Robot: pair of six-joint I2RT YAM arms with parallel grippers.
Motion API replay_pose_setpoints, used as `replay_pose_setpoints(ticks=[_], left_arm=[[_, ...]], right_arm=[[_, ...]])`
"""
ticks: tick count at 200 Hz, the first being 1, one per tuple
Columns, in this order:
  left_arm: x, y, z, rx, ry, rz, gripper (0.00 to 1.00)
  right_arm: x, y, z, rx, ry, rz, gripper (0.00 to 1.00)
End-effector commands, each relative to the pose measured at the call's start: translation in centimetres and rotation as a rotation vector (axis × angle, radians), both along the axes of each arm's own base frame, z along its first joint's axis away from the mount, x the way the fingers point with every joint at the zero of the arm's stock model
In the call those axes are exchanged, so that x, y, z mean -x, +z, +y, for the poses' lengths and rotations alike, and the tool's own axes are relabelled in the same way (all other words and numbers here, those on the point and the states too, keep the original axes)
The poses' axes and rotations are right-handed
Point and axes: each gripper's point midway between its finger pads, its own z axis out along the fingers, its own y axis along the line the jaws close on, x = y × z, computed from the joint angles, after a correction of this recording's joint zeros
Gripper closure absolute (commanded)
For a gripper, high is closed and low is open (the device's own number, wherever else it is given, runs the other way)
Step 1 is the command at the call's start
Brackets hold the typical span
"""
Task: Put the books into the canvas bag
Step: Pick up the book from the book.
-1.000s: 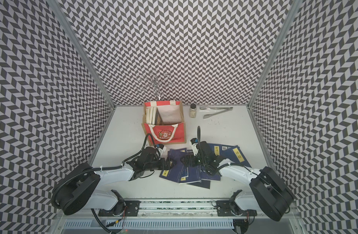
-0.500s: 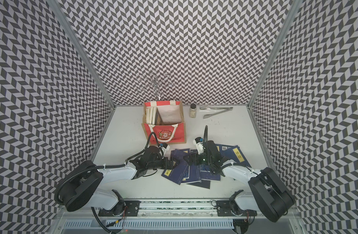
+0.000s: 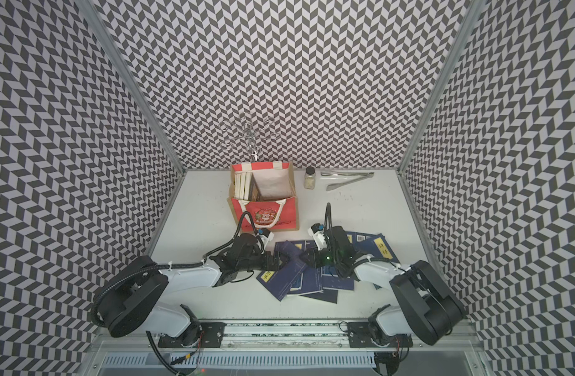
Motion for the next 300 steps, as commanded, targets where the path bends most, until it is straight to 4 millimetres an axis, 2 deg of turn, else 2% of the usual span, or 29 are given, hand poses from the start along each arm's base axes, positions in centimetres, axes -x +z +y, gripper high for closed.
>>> replay_pose_setpoints(ticks=[1, 29, 88, 129, 149, 185, 214, 246, 300], left_arm=[[-0.1, 0.5, -0.9, 0.007, -0.028, -0.008, 0.01], [-0.6, 1.3, -0.8, -0.011, -0.024, -0.032, 0.0], [-1.7, 4.2, 0.4, -0.027, 0.006, -0.115, 0.0], [-0.2, 5.5, 0.6, 0.055, -0.04, -0.146, 0.0], [1.1, 6.0, 0.7, 0.11, -0.065, -0.148, 0.0], [3.0, 6.9, 1.3, 0.187, -0.086, -0.145, 0.0], [3.8, 7.8, 2.3, 0.241, -0.055, -0.148, 0.01], [4.3, 10.2, 2.0, 0.347, -0.067, -0.178, 0.01], [3.9, 14.9, 1.1, 0.506, -0.072, -0.213, 0.01]], right_arm=[[0.0, 0.6, 0.0, 0.006, 0.008, -0.02, 0.9], [-0.2, 1.3, -0.6, 0.026, -0.011, -0.039, 1.0], [-1.0, 3.6, -2.6, 0.032, -0.05, -0.094, 1.0], [-2.4, 6.4, -4.9, -0.051, -0.159, -0.133, 1.0], [-2.5, 8.2, -5.4, -0.132, -0.171, -0.159, 1.0], [-1.6, 11.8, -5.4, -0.289, -0.109, -0.196, 1.0], [-0.9, 14.2, -5.5, -0.351, -0.087, -0.228, 1.0], [-0.6, 17.5, -6.4, -0.385, -0.137, -0.304, 1.0], [-0.3, 22.3, -8.8, -0.457, -0.284, -0.416, 1.0]])
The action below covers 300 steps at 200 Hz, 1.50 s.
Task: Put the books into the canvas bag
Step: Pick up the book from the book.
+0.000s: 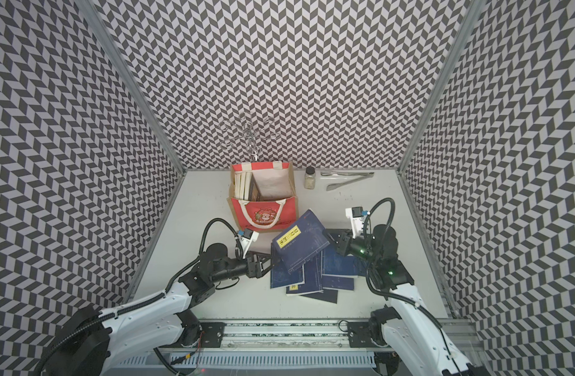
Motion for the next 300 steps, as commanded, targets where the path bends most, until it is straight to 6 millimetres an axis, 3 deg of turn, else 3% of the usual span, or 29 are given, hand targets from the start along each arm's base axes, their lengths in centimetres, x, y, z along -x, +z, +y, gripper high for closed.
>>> replay_pose_setpoints(ticks=[1, 35, 69, 116, 177, 233, 251, 257, 292, 300], left_arm=[[-0.4, 4.4, -0.6, 0.142, -0.008, -0.052, 0.01], [-1.0, 6.5, -1.3, 0.193, -0.018, -0.077, 0.07], [-1.9, 8.4, -2.3, 0.221, -0.032, -0.105, 0.11], [-2.6, 11.0, -4.5, 0.243, -0.081, -0.136, 0.31], [-2.5, 11.3, -5.1, 0.233, -0.085, -0.139, 0.43], [-1.9, 11.8, -6.4, 0.241, -0.122, -0.142, 0.46], [-2.0, 12.2, -7.0, 0.243, -0.13, -0.146, 0.51], [-2.1, 12.3, -7.3, 0.242, -0.135, -0.146, 0.54], [-2.5, 12.7, -8.5, 0.237, -0.148, -0.138, 0.59], [-2.6, 12.7, -8.6, 0.236, -0.146, -0.137, 0.65]], right_arm=[[-0.1, 4.6, -1.1, -0.085, -0.076, -0.107, 1.0], [1.4, 6.7, -1.7, -0.213, -0.097, -0.168, 1.0], [2.3, 7.5, -2.0, -0.253, -0.098, -0.21, 1.0], [2.7, 7.3, -1.9, -0.27, -0.089, -0.236, 1.0], [3.2, 8.7, -4.7, -0.391, -0.241, -0.334, 1.0], [2.8, 9.2, -5.8, -0.414, -0.31, -0.38, 1.0], [2.8, 9.6, -6.0, -0.427, -0.323, -0.395, 1.0], [2.4, 8.1, -6.0, -0.419, -0.334, -0.368, 1.0], [2.5, 8.1, -6.6, -0.434, -0.367, -0.396, 1.0], [2.5, 8.2, -6.5, -0.432, -0.365, -0.405, 1.0]])
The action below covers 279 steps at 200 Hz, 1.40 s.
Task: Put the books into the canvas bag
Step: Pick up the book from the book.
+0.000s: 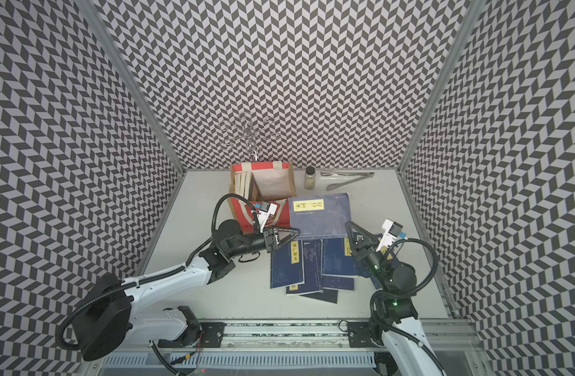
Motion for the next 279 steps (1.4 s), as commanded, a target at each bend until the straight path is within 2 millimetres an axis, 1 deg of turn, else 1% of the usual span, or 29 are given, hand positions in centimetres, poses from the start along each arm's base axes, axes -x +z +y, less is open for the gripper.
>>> replay_pose_setpoints(ticks=[1, 26, 47, 69, 74, 82, 90, 102, 104, 108, 113, 115, 120, 129, 147, 152, 162, 164, 166, 179, 201, 219, 233, 243, 257, 263, 279], left_arm=[[0.4, 1.7, -0.9, 0.026, -0.028, -0.035, 0.65], [-0.1, 2.1, -0.9, 0.017, -0.008, -0.046, 0.85], [-0.4, 3.2, -0.8, 0.014, 0.006, -0.072, 1.0], [-0.8, 4.6, -0.3, -0.007, 0.036, -0.114, 1.0], [-0.9, 5.1, -0.1, -0.014, 0.046, -0.127, 1.0], [-1.3, 5.8, 0.4, -0.037, 0.069, -0.148, 1.0], [-2.0, 6.4, 1.2, -0.074, 0.106, -0.167, 1.0], [-3.3, 7.4, 2.8, -0.136, 0.161, -0.193, 1.0], [-3.5, 7.8, 3.1, -0.141, 0.168, -0.202, 1.0], [-3.8, 8.1, 3.7, -0.16, 0.18, -0.21, 1.0], [-4.3, 8.7, 4.6, -0.178, 0.2, -0.224, 1.0], [-4.5, 8.8, 4.9, -0.185, 0.206, -0.227, 1.0], [-5.0, 9.3, 5.7, -0.204, 0.225, -0.238, 1.0], [-5.7, 10.0, 7.1, -0.253, 0.252, -0.256, 1.0], [-7.4, 11.0, 9.6, -0.375, 0.299, -0.277, 1.0], [-7.9, 11.2, 10.3, -0.414, 0.314, -0.279, 1.0], [-8.9, 10.7, 11.5, -0.499, 0.335, -0.259, 1.0], [-9.1, 10.9, 11.7, -0.512, 0.341, -0.262, 1.0], [-9.3, 10.7, 11.8, -0.534, 0.344, -0.253, 1.0], [-10.5, 10.4, 13.1, -0.644, 0.39, -0.236, 1.0], [-11.9, 10.2, 15.2, -0.79, 0.483, -0.204, 1.0], [-12.6, 10.8, 16.9, -0.862, 0.566, -0.188, 1.0], [-12.7, 11.9, 17.9, -0.874, 0.652, -0.178, 1.0], [-12.4, 12.8, 17.9, -0.853, 0.673, -0.188, 1.0], [-11.9, 13.5, 17.4, -0.837, 0.675, -0.197, 1.0], [-11.8, 13.6, 17.2, -0.841, 0.678, -0.197, 1.0], [-11.9, 12.8, 17.1, -0.892, 0.682, -0.184, 1.0]], right_arm=[[1.0, 2.6, -0.6, -0.038, -0.026, -0.114, 1.0], [0.9, 2.3, -0.4, -0.028, -0.021, -0.108, 1.0], [0.8, 2.0, -0.1, -0.021, -0.006, -0.102, 1.0], [0.7, 1.8, 0.1, -0.012, 0.001, -0.103, 1.0], [0.7, 1.7, 0.1, -0.009, 0.003, -0.1, 0.97], [0.6, 1.7, 0.2, -0.005, 0.004, -0.097, 0.9], [0.4, 1.6, 0.3, 0.004, 0.005, -0.09, 0.79], [-0.1, 1.5, 0.7, 0.032, 0.017, -0.073, 0.57], [-0.2, 1.5, 0.8, 0.039, 0.019, -0.07, 0.53], [-0.4, 1.4, 1.0, 0.053, 0.026, -0.065, 0.46], [-0.6, 0.9, 1.3, 0.07, 0.035, -0.051, 0.39], [-0.5, 1.8, 1.4, 0.074, 0.04, -0.069, 0.36], [-0.6, 2.1, 1.7, 0.089, 0.052, -0.073, 0.29], [-0.9, 2.1, 2.1, 0.114, 0.072, -0.067, 0.2], [-1.6, 2.0, 2.9, 0.175, 0.094, -0.06, 0.1], [-1.9, 2.0, 3.1, 0.193, 0.099, -0.062, 0.09], [-2.4, 2.0, 3.5, 0.232, 0.106, -0.066, 0.07], [-2.5, 1.9, 3.5, 0.24, 0.107, -0.064, 0.06], [-2.7, 1.9, 3.6, 0.248, 0.108, -0.061, 0.05], [-3.5, 1.7, 4.3, 0.325, 0.129, -0.038, 0.03], [-4.5, 1.6, 4.9, 0.415, 0.156, -0.008, 0.01], [-4.7, 1.7, 5.1, 0.45, 0.163, -0.012, 0.0], [-4.7, 1.7, 5.0, 0.453, 0.153, -0.02, 0.0], [-4.6, 1.8, 4.9, 0.447, 0.145, -0.033, 0.0], [-4.6, 1.6, 4.8, 0.443, 0.136, -0.034, 0.01], [-4.6, 1.6, 4.8, 0.445, 0.138, -0.035, 0.01], [-4.7, 1.3, 4.8, 0.45, 0.14, -0.025, 0.0]])
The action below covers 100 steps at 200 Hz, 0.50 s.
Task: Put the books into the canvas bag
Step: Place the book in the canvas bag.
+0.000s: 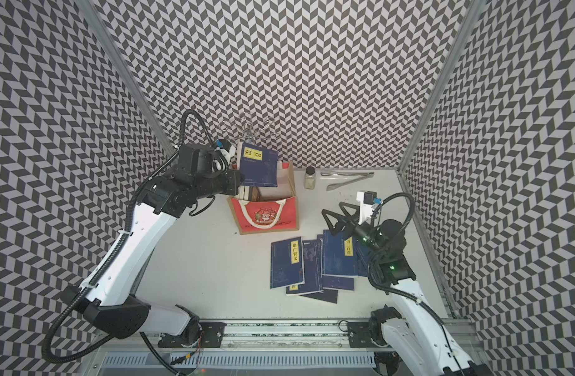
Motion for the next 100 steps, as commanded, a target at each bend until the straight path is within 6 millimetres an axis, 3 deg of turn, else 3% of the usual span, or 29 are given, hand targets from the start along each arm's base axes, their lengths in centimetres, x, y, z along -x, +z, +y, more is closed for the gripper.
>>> replay_pose_setpoints(ticks=[1, 46, 100], left_arm=[[0.8, 1.9, 0.7, -0.038, 0.052, -0.049, 1.0], [-1.0, -2.7, 1.9, -0.2, 0.174, 0.065, 1.0], [-2.2, -5.3, 1.3, -0.301, 0.213, 0.134, 1.0]], right_arm=[[0.5, 0.4, 0.3, 0.021, 0.016, -0.047, 0.0], [0.5, 0.4, 0.4, 0.015, 0.023, -0.05, 0.01], [0.5, 1.5, 0.7, 0.039, 0.04, -0.076, 0.0]])
